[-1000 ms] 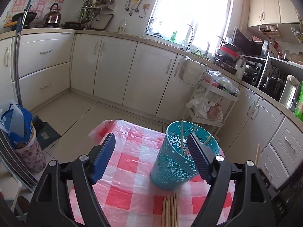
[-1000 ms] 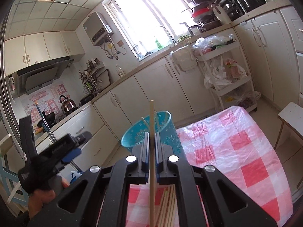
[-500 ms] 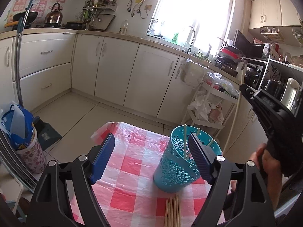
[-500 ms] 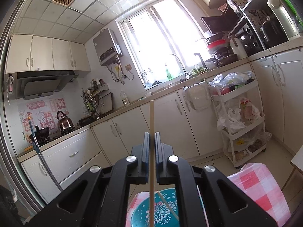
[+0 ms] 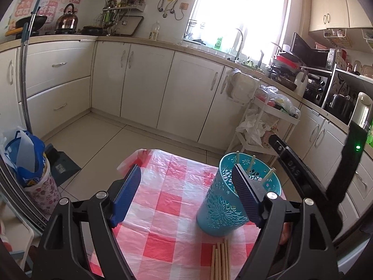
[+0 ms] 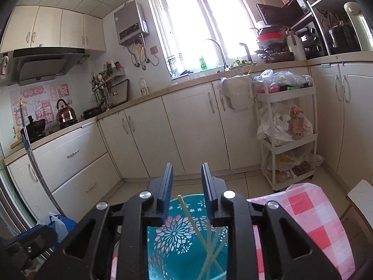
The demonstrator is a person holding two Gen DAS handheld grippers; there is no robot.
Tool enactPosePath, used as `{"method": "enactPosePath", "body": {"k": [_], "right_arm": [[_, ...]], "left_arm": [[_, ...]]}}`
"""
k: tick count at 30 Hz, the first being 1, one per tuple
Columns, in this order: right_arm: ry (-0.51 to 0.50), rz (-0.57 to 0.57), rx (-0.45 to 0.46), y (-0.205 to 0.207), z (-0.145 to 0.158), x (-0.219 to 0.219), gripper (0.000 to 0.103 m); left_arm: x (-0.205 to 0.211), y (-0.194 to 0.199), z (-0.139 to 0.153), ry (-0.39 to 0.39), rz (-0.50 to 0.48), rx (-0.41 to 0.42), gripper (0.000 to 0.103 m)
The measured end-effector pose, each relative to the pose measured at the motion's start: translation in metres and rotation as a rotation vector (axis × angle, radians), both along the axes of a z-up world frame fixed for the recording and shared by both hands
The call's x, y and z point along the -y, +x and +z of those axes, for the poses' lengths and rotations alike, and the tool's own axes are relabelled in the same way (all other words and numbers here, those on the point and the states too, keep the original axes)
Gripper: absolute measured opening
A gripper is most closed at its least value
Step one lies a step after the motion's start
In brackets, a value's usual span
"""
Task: Organize utensils
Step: 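Withdraw the right tool from the cup back to the table edge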
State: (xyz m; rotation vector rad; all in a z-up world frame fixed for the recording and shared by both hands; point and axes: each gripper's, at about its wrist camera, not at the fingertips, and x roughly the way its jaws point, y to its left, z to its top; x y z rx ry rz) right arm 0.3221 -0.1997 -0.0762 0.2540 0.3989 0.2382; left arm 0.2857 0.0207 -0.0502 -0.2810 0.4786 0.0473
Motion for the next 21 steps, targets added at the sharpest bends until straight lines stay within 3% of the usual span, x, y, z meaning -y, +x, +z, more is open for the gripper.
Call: {"method": "enactPosePath", "body": {"k": [2, 4, 6, 8, 13, 16, 21], "right_arm": [[-0.004, 0.010, -0.013, -0.023, 0.007, 0.006, 0.027], [-0.021, 0.015, -0.037, -0.055, 0.012, 0.012, 0.039], [-0.050, 0.004, -0.061, -0.092, 0.016, 0.017, 0.059], [-0.076, 0.006, -0.109, -0.124, 0.014, 0.020, 0.064], [-0.081, -0.004, -0.229, -0.190, 0.010, 0.031, 0.069], [-0.078, -0.017, -0.243, -0.224, 0.016, 0.035, 0.072], [-0.074, -0.032, -0.215, -0.265, 0.037, 0.039, 0.076]], "left_arm": [[0.003, -0.001, 0.000, 0.018, 0.002, -0.002, 0.076], [0.008, -0.004, 0.002, 0.038, -0.011, -0.016, 0.078], [0.012, -0.013, 0.004, 0.053, -0.039, -0.031, 0.082], [0.016, -0.030, 0.006, 0.076, -0.031, -0.040, 0.090], [0.026, -0.084, 0.013, 0.166, -0.037, -0.078, 0.095], [0.029, -0.117, 0.023, 0.217, -0.033, -0.082, 0.095], [0.027, -0.168, 0.041, 0.213, -0.025, -0.065, 0.095]]}}
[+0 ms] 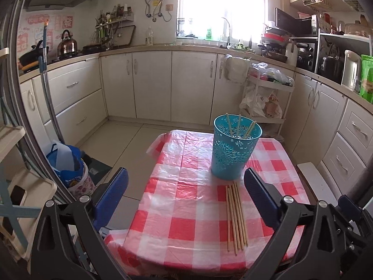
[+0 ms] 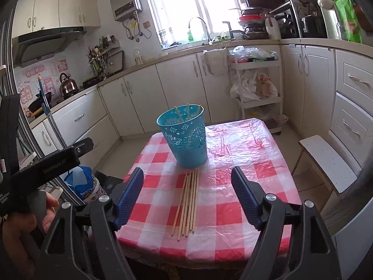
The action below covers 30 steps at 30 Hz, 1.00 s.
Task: Organize utensils
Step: 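Withdraw the right tool from the cup back to the table edge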
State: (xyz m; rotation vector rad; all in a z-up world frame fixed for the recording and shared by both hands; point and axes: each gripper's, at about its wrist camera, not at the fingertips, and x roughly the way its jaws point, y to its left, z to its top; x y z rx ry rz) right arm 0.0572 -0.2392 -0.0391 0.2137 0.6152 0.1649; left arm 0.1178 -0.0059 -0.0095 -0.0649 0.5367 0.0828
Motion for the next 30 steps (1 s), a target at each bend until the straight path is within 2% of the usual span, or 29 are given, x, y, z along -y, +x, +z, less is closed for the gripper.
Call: {"method": "enactPosePath", "body": {"k": [5, 15, 22, 30], "right_arm": [[-0.007, 0.018, 0.044, -0.028, 0.021, -0.004, 0.076], [-0.004, 0.018, 0.076, -0.054, 0.040, -0.002, 0.076], [-0.001, 0.013, 0.071, -0.055, 0.041, 0.001, 0.076], [0.003, 0.009, 0.054, -0.042, 0.035, -0.001, 0.076]], "left_arm": [[0.002, -0.038, 0.014, 0.023, -0.017, 0.021, 0.095], [0.001, -0.070, 0.036, 0.012, -0.033, 0.061, 0.095], [0.007, -0.073, 0.041, 0.013, -0.052, 0.063, 0.095], [0.008, -0.057, 0.034, 0.012, -0.060, 0.036, 0.095]]}}
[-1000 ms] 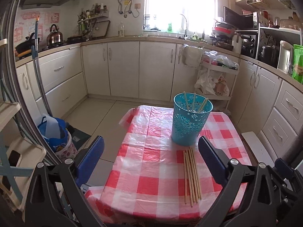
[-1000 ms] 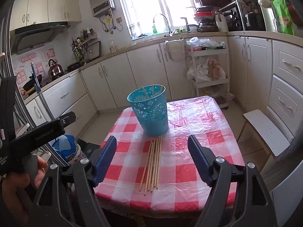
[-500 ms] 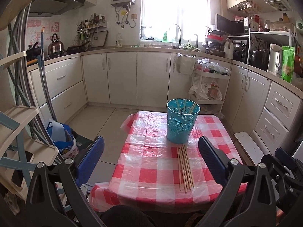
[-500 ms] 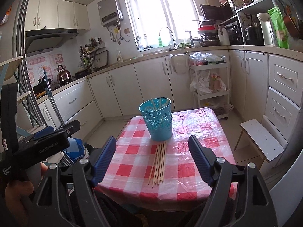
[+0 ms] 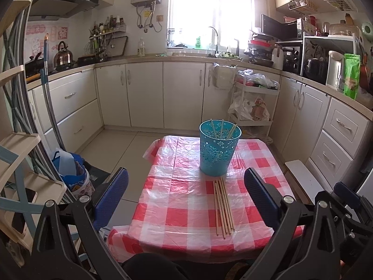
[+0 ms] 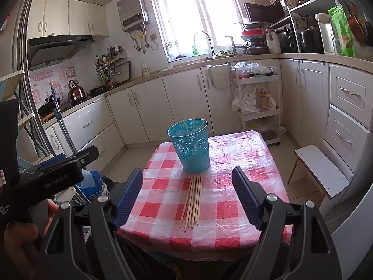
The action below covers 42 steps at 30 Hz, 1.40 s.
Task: Organize utensils
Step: 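Withdraw the right tool from the cup back to the table edge, then reach the right tool down toward the wooden sticks beside the cup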
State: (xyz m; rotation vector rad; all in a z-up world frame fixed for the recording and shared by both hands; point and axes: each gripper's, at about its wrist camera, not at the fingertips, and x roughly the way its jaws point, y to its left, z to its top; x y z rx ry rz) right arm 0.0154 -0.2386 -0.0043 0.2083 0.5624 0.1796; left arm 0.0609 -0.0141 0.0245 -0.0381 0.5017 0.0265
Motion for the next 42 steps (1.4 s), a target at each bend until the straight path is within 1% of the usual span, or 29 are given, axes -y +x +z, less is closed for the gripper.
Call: {"method": "enactPosePath", "body": {"k": [10, 15, 34, 42], "right_arm": [[0.000, 0.015, -0.030, 0.013, -0.015, -0.007, 0.076], [0.001, 0.018, -0.037, 0.015, -0.019, -0.010, 0.074], [0.010, 0.008, -0.048, 0.019, -0.022, -0.005, 0.074], [0.006, 0.009, -0.056, 0.020, -0.026, -0.005, 0.074]], "left_arm": [[-0.007, 0.017, -0.013, -0.014, 0.010, -0.034, 0.095], [-0.008, 0.019, -0.016, -0.018, 0.011, -0.039, 0.095], [-0.003, 0.020, -0.021, -0.017, 0.005, -0.040, 0.095], [-0.002, 0.026, -0.027, -0.021, -0.002, -0.056, 0.095]]}}
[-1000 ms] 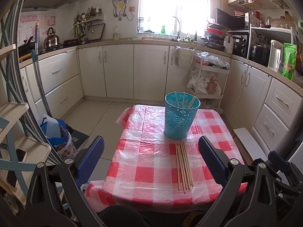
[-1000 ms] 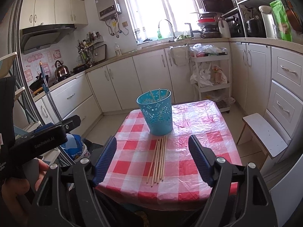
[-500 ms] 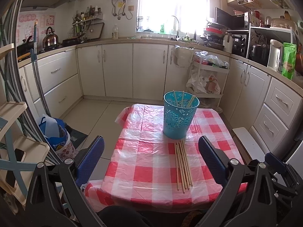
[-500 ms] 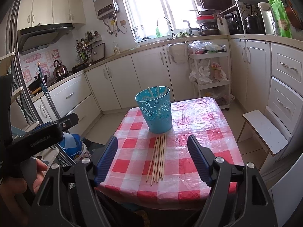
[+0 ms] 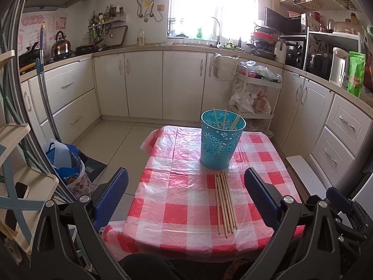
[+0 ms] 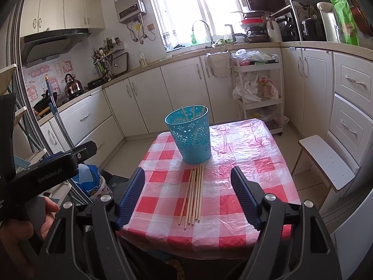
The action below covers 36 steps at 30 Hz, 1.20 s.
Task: Organize utensils
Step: 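Reach the right tool down toward the wooden sticks beside the cup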
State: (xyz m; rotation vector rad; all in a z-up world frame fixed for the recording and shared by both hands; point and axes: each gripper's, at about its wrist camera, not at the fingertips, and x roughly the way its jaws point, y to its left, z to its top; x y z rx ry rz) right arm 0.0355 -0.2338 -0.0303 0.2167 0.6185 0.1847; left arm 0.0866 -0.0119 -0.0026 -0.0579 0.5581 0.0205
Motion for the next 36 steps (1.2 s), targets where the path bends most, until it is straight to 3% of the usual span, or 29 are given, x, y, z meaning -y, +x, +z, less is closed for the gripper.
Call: {"method": "enactPosePath", "body": {"k": [4, 9, 17, 26, 36], "right_arm": [[0.008, 0.000, -0.029, 0.007, -0.014, 0.003, 0.071], [0.007, 0.006, -0.090, 0.033, -0.043, 0.007, 0.054], [-0.038, 0.035, -0.279, 0.124, -0.133, -0.002, 0.031], [-0.129, 0.075, -0.381, 0.202, -0.193, -0.028, 0.021], [-0.130, 0.117, -0.385, 0.218, -0.205, -0.031, 0.020]], "left_arm": [[-0.004, 0.007, -0.010, -0.035, -0.026, -0.025, 0.095], [-0.007, 0.024, -0.031, -0.084, -0.035, -0.079, 0.095], [-0.008, 0.052, -0.070, -0.080, -0.017, -0.163, 0.095], [-0.005, 0.077, -0.103, -0.044, -0.005, -0.234, 0.095], [0.002, 0.098, -0.120, -0.035, -0.012, -0.266, 0.095]]}}
